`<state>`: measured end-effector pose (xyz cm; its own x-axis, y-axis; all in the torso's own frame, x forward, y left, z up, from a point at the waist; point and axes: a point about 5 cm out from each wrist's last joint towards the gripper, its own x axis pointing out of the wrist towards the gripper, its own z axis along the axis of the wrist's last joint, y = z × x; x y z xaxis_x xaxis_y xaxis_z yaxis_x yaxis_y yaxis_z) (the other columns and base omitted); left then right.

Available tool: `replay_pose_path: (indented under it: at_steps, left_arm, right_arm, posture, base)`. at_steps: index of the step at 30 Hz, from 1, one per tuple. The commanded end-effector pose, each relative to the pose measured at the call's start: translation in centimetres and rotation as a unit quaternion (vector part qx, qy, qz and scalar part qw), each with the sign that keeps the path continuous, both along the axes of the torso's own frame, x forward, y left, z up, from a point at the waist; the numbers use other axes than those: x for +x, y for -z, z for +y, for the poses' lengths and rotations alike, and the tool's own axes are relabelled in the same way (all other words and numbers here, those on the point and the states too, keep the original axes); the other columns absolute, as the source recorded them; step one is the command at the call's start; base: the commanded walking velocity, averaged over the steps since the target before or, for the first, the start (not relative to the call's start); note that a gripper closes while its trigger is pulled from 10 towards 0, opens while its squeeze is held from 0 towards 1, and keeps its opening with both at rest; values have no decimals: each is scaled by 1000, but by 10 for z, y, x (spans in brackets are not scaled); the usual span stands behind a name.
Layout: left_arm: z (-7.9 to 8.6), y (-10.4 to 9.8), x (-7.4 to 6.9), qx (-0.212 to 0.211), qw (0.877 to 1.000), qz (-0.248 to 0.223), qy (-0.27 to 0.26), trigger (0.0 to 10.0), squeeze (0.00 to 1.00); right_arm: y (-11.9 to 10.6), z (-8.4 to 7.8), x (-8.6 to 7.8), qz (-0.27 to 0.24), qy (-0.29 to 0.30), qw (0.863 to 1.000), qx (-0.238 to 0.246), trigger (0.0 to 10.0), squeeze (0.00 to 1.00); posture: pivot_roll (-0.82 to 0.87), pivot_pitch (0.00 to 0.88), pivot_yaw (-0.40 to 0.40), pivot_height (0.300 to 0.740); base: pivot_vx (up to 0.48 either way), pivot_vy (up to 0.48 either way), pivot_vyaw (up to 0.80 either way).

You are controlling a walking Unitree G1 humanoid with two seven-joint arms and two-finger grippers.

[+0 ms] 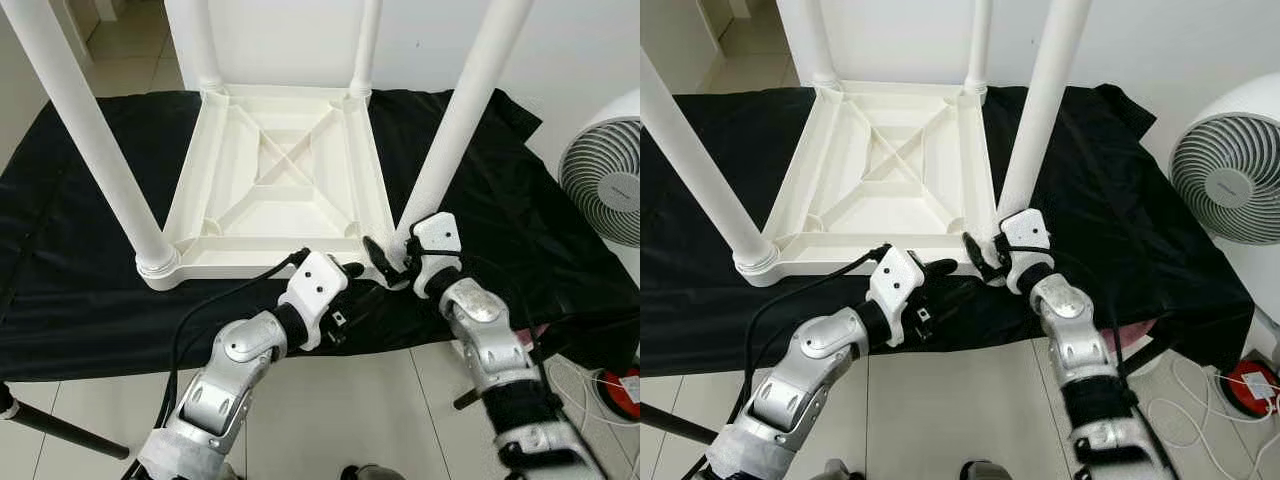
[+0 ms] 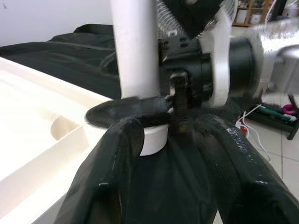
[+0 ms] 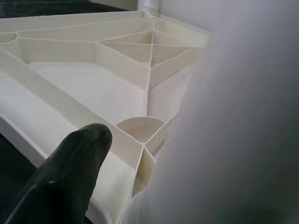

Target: Building children table

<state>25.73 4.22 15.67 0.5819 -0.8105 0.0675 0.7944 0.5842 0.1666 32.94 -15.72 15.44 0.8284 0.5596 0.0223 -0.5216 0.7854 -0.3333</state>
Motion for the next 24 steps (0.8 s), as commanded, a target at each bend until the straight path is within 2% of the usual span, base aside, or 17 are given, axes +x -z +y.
replay_pose_path:
  at_steps: [1,11,13,19,20,21,22,24]
  left_arm:
    - [2,-1,2,2,1000,-4,-14,10000,0]
    - [3,-3,5,1,1000,-8,-19,10000,0]
    - [4,-4,6,2,1000,-10,-21,10000,0]
    - [5,-5,7,2,1000,-11,-23,10000,0]
    - [5,-5,7,2,1000,-11,-23,10000,0]
    - [5,-5,7,2,1000,-11,-23,10000,0]
    - [5,-5,7,2,1000,-11,-23,10000,0]
    - [4,-5,7,2,1000,-11,-23,10000,0]
  right_arm:
    - [1,0,2,5,-28,1000,-7,10000,0]
    - [7,-1,13,34,-61,997,-18,10000,0]
    - [14,0,17,48,-66,997,-17,10000,0]
    - [23,0,17,60,-65,996,-19,10000,0]
    - [24,0,17,64,-65,996,-16,2000,0]
    - [24,0,17,64,-65,996,-16,2000,0]
    - [25,-1,18,66,-67,995,-14,0,0]
    - [26,-2,18,67,-63,996,-10,0,0]
  posture:
    - [-71,47,-8,740]
    - [-69,52,-3,740]
    - [-69,52,-3,740]
    - [-60,52,0,740]
    - [-60,52,0,740]
    - [-60,52,0,740]
    - [-60,52,0,740]
    - [-60,52,0,740]
  base:
    - [0,0,0]
    - [0,0,0]
    - [0,0,0]
    - [0,0,0]
    - [0,0,0]
    - [0,0,0]
    - [0,0,0]
    - [0,0,0]
